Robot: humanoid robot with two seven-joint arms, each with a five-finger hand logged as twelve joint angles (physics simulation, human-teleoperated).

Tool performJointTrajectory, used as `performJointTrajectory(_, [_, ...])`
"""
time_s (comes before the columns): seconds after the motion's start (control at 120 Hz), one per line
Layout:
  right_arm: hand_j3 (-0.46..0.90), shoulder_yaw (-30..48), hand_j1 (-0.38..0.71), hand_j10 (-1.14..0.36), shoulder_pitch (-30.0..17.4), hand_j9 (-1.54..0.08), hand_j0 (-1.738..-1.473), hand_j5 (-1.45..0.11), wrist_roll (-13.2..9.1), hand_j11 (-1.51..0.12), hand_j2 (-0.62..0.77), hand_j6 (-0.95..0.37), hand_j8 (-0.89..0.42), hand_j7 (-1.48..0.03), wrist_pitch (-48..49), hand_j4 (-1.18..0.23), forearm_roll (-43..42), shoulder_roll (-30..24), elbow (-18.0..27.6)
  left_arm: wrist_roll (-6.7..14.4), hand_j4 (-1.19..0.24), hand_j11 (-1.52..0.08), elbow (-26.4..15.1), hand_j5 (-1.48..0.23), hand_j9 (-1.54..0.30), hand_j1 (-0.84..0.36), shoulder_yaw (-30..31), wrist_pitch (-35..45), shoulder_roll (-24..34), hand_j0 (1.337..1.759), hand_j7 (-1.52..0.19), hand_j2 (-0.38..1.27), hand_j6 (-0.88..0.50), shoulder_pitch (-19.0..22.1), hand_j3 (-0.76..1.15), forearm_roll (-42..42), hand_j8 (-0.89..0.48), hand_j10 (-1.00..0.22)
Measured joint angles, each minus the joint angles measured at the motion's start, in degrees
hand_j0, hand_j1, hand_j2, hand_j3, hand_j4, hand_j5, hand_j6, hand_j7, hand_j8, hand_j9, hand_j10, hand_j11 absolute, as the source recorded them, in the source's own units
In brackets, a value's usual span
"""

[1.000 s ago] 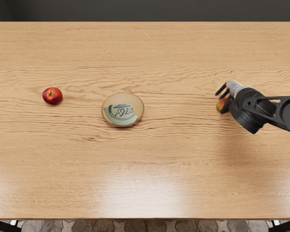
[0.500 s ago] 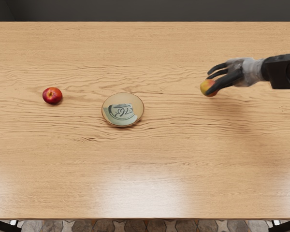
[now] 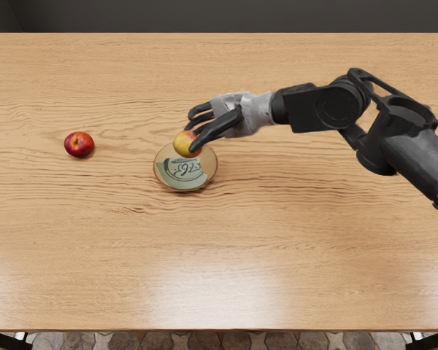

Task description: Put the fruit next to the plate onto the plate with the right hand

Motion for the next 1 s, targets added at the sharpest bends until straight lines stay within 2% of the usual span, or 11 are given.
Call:
performJointTrajectory(0.117, [0.0,-0.1,0.41,-0.54,1.7,-1.15,-1.658,-1.18,0.0,-1.16,0.58,-0.7,-0.33,-1.13,-0.4,-0.85,-3.4,2.1,-4.2,0.0,-0.01,-0.01,0.0,-0.01,-0.01,0.34,0.0,0.0,0.0,1.658,-0.01,0.0,-0.01,0.0,0.0,0.0,-0.01,-0.01])
performJointTrajectory(0.242, [0.0,-0.8,0.41,-0.55,3.1,-1.15,-1.657,-1.17,0.0,-1.15,0.57,-0.78,-0.38,-1.13,-0.9,-0.86,-6.1,2.9,-8.1,0.0,-0.01,-0.01,0.0,-0.01,-0.01,0.34,0.0,0.0,0.0,1.658,-0.01,0.0,-0.01,0.0,0.0,0.0,-0.01,-0.01])
performJointTrajectory(0.3, [0.0,-1.3,0.45,-0.53,3.3,-1.15,-1.657,-1.16,0.0,-1.15,0.43,-0.8,-0.47,-1.13,-1.0,-0.86,-6.6,3.0,-8.8,0.0,-0.01,-0.02,0.0,-0.02,-0.02,0.34,0.0,0.0,0.0,1.658,-0.02,0.0,-0.01,0.0,0.0,0.0,-0.01,-0.01])
performJointTrajectory(0.333, [0.0,-1.5,0.49,-0.58,3.4,-1.14,-1.657,-1.16,0.0,-1.14,0.34,-0.81,-0.53,-1.13,-1.0,-0.86,-6.8,3.0,-9.0,0.0,-0.01,-0.01,0.0,-0.02,-0.01,0.34,0.0,0.0,0.0,1.658,-0.02,0.0,-0.01,0.0,0.0,0.0,-0.01,-0.01])
performJointTrajectory(0.417, [0.0,-1.8,0.23,-0.41,3.3,-0.78,-1.658,-0.79,0.0,-0.78,0.22,-0.56,-0.37,-0.78,-1.1,-0.59,-6.9,3.1,-9.4,0.0,-0.01,-0.01,0.0,-0.01,-0.01,0.34,0.0,0.0,0.0,1.658,-0.01,0.0,-0.01,0.0,0.0,0.0,-0.01,-0.01])
performJointTrajectory(0.492, [0.0,-2.0,0.05,-0.28,3.1,-0.54,-1.658,-0.55,0.0,-0.54,0.15,-0.39,-0.25,-0.54,-1.2,-0.41,-7.1,3.1,-9.5,0.0,-0.01,-0.01,0.0,-0.01,-0.01,0.34,0.0,0.0,0.0,1.658,-0.01,0.0,-0.01,0.0,0.0,0.0,-0.01,-0.01])
performJointTrajectory(0.583, [0.0,-2.1,-0.09,-0.18,2.9,-0.35,-1.658,-0.35,0.0,-0.35,0.1,-0.25,-0.16,-0.34,-1.2,-0.26,-7.2,3.1,-9.6,0.0,-0.01,-0.01,0.0,-0.01,-0.01,0.34,0.0,0.0,0.0,1.658,-0.01,0.0,-0.01,0.0,0.0,0.0,-0.01,-0.01])
performJointTrajectory(0.683, [0.0,-1.9,-0.19,-0.11,2.8,-0.21,-1.658,-0.21,0.0,-0.21,0.06,-0.15,-0.1,-0.21,-0.8,-0.16,-6.7,2.7,-9.1,0.0,-0.01,-0.01,0.0,-0.01,-0.01,0.34,0.0,0.0,0.0,1.658,-0.01,0.0,-0.01,0.0,0.0,0.0,-0.01,-0.01])
performJointTrajectory(0.775, [0.0,-1.5,-0.25,-0.07,1.8,-0.14,-1.658,-0.14,0.0,-0.14,0.04,-0.1,-0.06,-0.13,1.7,-0.1,-4.3,-3.1,-6.3,0.0,-0.01,-0.01,0.0,-0.02,-0.01,0.34,0.0,0.0,0.0,1.658,-0.02,0.0,-0.01,0.0,0.0,0.0,-0.01,-0.01])
performJointTrajectory(0.925, [0.0,-0.8,-0.3,-0.03,-3.7,-0.06,-1.658,-0.07,0.0,-0.06,0.02,-0.05,-0.03,-0.06,5.6,-0.05,3.8,-21.7,-3.5,0.0,-0.01,-0.02,0.0,-0.02,-0.02,0.34,0.0,0.0,0.0,1.658,-0.02,0.0,-0.01,0.1,0.0,0.0,-0.01,-0.01])
performJointTrajectory(1.0, [0.0,-0.5,-0.32,-0.02,-5.5,-0.04,-1.658,-0.05,0.0,-0.04,0.01,-0.03,-0.02,-0.04,6.2,-0.03,5.6,-27.5,-2.9,0.0,-0.01,-0.02,0.0,-0.02,-0.02,0.34,0.0,0.0,0.0,1.658,-0.02,0.0,-0.01,0.0,0.0,0.0,-0.01,-0.01])
